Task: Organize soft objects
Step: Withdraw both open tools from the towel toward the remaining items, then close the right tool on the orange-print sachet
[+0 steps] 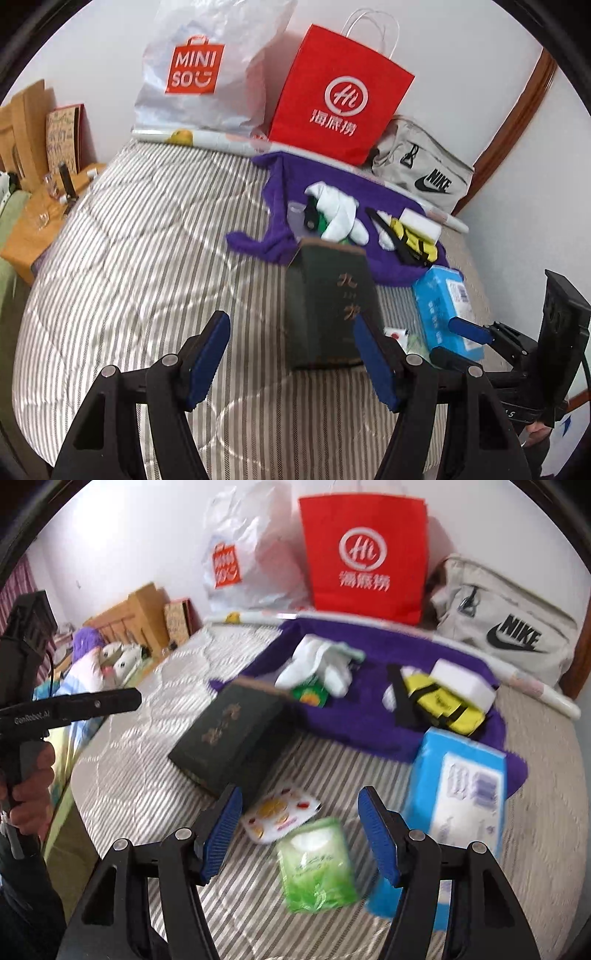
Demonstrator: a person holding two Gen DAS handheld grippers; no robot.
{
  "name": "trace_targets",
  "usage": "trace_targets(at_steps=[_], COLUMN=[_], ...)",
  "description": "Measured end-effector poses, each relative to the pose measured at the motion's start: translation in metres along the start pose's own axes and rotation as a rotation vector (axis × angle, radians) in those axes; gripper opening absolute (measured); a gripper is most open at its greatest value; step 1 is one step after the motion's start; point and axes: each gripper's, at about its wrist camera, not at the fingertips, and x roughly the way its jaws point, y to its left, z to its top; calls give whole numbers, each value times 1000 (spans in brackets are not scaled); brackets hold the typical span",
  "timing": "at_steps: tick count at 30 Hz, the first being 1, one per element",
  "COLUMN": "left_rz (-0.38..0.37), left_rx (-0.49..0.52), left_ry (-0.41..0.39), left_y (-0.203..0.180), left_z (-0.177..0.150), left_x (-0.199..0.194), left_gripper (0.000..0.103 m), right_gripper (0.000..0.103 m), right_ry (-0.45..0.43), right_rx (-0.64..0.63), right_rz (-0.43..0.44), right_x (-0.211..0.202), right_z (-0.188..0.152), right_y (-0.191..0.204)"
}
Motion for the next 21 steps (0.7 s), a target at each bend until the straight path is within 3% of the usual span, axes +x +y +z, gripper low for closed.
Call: trace_targets(at_steps=[8, 11, 18, 20, 21], left_rz=[-34, -41, -53, -60, -65], left_rx=[-28, -32, -45, -51, -54], left_ry=[50, 56, 63, 69, 73], left_y=[11, 15, 26, 28, 28], left_z=[-19, -22, -23, -24, -24], left_x=[21, 22, 24, 25, 26], left_gripper=[67, 67, 67, 67, 67], right_gripper=[65, 65, 65, 64, 57], right_ry=[61, 85, 164, 176, 174], right_rx=[-106, -159, -187, -176, -175], right_rz=[-17, -60, -38, -17, -13], right_x=[32, 50, 77, 80, 81], right_z=[-7, -3, 0, 1, 1], right_y=[19, 23, 19, 18, 17])
